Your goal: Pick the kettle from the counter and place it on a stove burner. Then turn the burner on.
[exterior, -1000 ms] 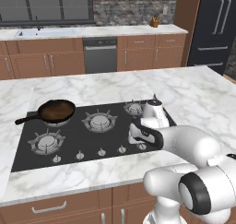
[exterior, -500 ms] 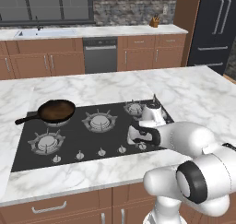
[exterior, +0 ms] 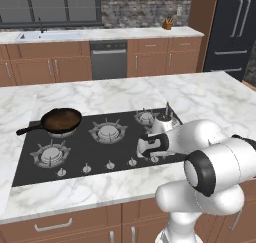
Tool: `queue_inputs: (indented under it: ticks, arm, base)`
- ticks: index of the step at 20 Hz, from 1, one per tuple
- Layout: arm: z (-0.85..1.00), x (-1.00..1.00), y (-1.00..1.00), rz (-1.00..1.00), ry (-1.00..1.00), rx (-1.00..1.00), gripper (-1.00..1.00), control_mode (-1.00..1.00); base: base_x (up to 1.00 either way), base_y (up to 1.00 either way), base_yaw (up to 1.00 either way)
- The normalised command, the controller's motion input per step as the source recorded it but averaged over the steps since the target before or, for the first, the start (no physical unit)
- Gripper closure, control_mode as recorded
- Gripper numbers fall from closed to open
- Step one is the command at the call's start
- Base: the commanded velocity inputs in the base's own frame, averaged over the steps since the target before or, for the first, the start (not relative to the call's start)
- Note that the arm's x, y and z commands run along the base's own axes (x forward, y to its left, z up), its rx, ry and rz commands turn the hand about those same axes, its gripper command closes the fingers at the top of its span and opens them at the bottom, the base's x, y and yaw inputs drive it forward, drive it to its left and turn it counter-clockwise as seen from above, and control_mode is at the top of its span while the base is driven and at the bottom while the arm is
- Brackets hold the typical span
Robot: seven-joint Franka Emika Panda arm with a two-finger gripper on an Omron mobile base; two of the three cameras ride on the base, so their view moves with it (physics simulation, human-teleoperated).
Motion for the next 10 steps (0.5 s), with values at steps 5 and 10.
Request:
queue_inputs:
  ticks: [5, 10]
  arm:
    - [-0.17, 0.13, 0.0, 0.0, 0.0, 0.0, -1.0, -1.0]
    - [-0.05, 0.05, 0.0, 0.0, 0.0, 0.0, -1.0, -1.0]
  base:
    - [0.0, 0.0, 0.0]
    - [0.0, 0.0, 0.0]
